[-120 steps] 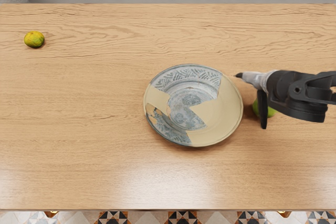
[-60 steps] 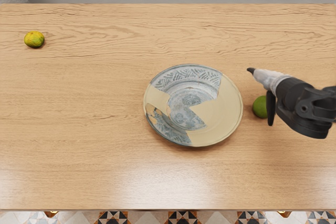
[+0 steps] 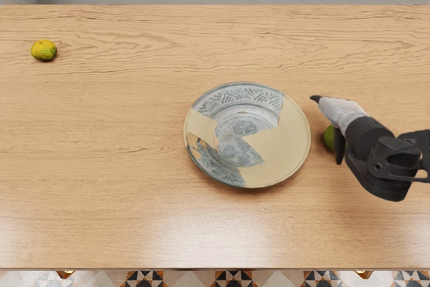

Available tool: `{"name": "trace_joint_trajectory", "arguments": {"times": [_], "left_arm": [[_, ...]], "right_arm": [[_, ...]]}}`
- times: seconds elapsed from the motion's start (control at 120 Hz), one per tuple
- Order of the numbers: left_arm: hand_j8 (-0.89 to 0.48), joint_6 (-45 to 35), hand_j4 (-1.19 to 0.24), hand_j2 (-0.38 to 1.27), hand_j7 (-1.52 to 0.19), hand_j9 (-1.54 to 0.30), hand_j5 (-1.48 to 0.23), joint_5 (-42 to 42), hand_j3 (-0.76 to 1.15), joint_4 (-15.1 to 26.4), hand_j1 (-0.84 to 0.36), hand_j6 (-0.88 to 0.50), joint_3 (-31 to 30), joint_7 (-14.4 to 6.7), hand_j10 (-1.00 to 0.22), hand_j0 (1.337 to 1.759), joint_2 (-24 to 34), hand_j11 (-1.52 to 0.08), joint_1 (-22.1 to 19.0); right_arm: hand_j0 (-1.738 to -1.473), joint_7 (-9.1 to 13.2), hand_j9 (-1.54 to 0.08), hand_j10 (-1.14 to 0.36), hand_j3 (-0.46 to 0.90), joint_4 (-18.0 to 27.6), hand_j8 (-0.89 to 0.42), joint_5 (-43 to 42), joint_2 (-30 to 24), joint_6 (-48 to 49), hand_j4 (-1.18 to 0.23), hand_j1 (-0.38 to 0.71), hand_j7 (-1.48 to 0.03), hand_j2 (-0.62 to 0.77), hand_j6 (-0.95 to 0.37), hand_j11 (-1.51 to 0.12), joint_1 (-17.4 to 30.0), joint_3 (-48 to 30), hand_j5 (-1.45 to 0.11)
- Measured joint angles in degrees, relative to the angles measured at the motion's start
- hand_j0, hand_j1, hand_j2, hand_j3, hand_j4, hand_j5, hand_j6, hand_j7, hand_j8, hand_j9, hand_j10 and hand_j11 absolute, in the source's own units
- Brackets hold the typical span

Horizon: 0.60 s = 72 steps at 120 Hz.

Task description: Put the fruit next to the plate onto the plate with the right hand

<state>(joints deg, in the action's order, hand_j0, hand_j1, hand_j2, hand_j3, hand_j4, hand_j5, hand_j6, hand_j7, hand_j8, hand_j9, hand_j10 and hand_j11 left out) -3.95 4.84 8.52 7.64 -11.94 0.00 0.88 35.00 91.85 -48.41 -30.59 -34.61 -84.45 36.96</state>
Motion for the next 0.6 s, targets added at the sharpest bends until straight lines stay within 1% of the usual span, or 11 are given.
{"name": "trace_joint_trajectory", "arguments": {"times": [0.15, 0.267, 0.442, 0.517, 0.6], "left_arm": [[0.0, 0.0, 0.0, 0.0, 0.0, 0.0, 0.0, 0.0, 0.0, 0.0, 0.35, 0.0, 0.0, 0.0, 0.0, 1.658, 0.0, 0.0, 0.0], [0.0, 0.0, 0.0, 0.0, 0.0, 0.0, 0.0, 0.0, 0.0, 0.0, 0.35, 0.0, 0.0, 0.0, 0.0, 1.658, 0.0, 0.0, 0.0], [0.0, 0.0, 0.0, 0.0, 0.0, 0.0, 0.0, 0.0, 0.0, 0.0, 0.35, 0.0, 0.0, 0.0, 0.0, 1.658, 0.0, 0.0, 0.2], [0.0, 0.0, 0.0, 0.0, 0.0, 0.0, 0.0, 0.0, 0.0, 0.0, 0.35, 0.0, 0.0, 0.0, 0.0, 1.658, 0.0, 0.0, 0.4], [0.0, 0.0, 0.0, 0.0, 0.0, 0.0, 0.0, 0.0, 0.0, 0.0, 0.35, 0.0, 0.0, 0.0, 0.0, 1.658, 0.0, 0.0, 0.7]], "right_arm": [[-1.658, 0.0, -0.12, -0.09, 0.0, 0.1, -0.09, -1.6, 0.7, -0.3, -0.09, -0.24, -0.12, -0.02, -0.09, -0.12, 0.2, 0.3, -0.12], [-1.658, 0.0, -0.07, -0.06, 0.0, 0.2, -0.06, -2.4, 0.7, -0.4, -0.06, -0.28, -0.07, -0.01, -0.06, -0.07, 0.3, 0.1, -0.07], [-1.658, 0.0, -0.03, -0.02, 0.0, 0.3, -0.03, -2.8, -0.9, -0.4, -0.02, -0.32, -0.03, 0.0, -0.03, -0.03, 1.8, 0.0, -0.03], [-1.658, 0.0, -0.03, -0.02, 0.0, 0.3, -0.02, -2.9, -1.7, -0.4, -0.02, -0.33, -0.03, 0.0, -0.02, -0.03, 2.1, 0.0, -0.03], [-1.658, 0.0, -0.05, -0.04, 0.0, 0.3, -0.04, -2.9, -2.4, -0.4, -0.04, -0.3, -0.05, -0.01, -0.04, -0.05, 2.4, 0.0, -0.05]]}}
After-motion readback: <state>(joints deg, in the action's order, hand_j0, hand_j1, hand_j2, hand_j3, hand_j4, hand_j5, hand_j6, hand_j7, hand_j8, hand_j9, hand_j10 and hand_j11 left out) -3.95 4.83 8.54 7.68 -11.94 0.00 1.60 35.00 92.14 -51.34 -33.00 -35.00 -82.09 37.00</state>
